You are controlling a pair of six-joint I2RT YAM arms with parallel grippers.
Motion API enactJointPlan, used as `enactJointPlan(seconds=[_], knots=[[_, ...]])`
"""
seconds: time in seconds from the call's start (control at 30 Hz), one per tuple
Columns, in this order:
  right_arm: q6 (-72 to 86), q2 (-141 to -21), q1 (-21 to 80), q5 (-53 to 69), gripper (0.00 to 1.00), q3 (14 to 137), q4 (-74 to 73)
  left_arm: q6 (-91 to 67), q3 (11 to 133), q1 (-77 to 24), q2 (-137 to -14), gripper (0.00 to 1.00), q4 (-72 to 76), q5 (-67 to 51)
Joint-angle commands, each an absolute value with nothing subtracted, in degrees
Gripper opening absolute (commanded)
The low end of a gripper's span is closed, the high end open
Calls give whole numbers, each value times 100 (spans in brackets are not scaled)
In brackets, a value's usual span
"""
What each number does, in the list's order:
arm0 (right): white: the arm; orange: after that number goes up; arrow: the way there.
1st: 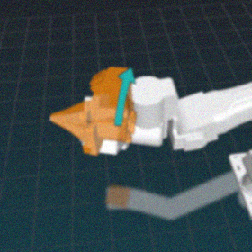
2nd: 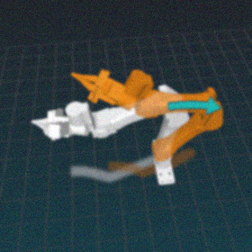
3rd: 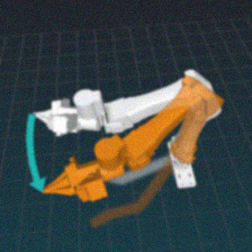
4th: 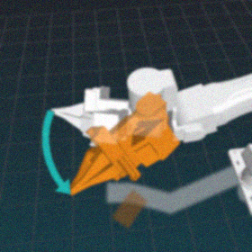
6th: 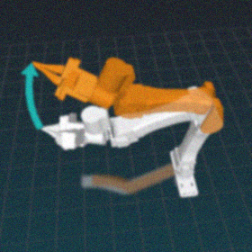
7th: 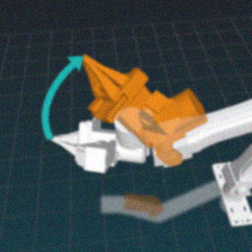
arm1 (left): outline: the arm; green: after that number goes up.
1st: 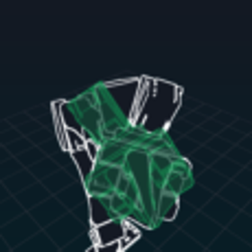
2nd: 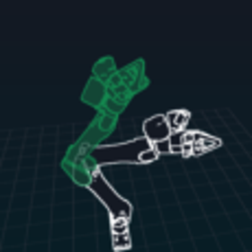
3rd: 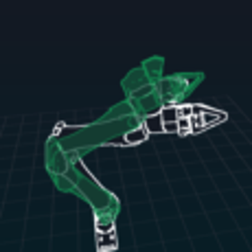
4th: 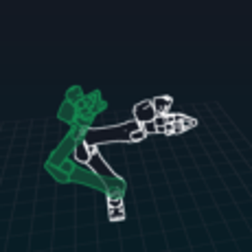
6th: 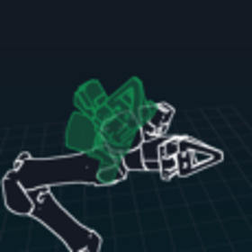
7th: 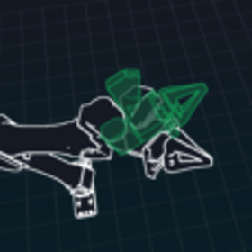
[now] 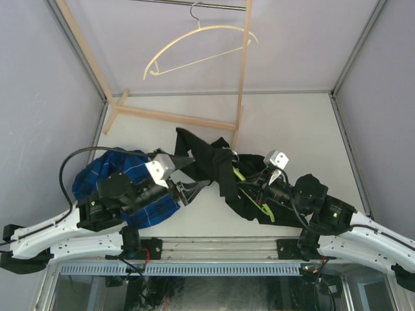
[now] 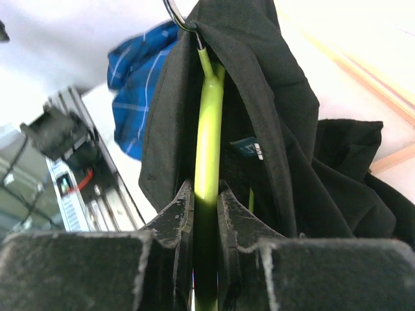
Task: Place the shirt on the hanger
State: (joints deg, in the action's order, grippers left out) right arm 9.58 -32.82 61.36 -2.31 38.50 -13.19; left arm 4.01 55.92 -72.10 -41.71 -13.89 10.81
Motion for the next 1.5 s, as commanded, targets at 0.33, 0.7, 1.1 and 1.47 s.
enactJointPlan(seconds=[0.33, 0.7, 1.1, 1.47], knots=[[2669, -3239, 6189, -1024, 0, 3938, 215, -2204, 4577, -7216, -5027, 77, 1161, 1768], [2747, -3107, 6206, -954, 0, 3931, 39, -2198, 4480, -7188, -5163, 30, 1605, 1574], [2294, -2919, 6214, -515, 0, 3933, -348, -1807, 5188, -6330, -4653, 0, 616, 495], [1991, -3228, 6225, 904, 0, 3628, 644, -834, 7488, -6129, -5627, 0, -1405, -719]])
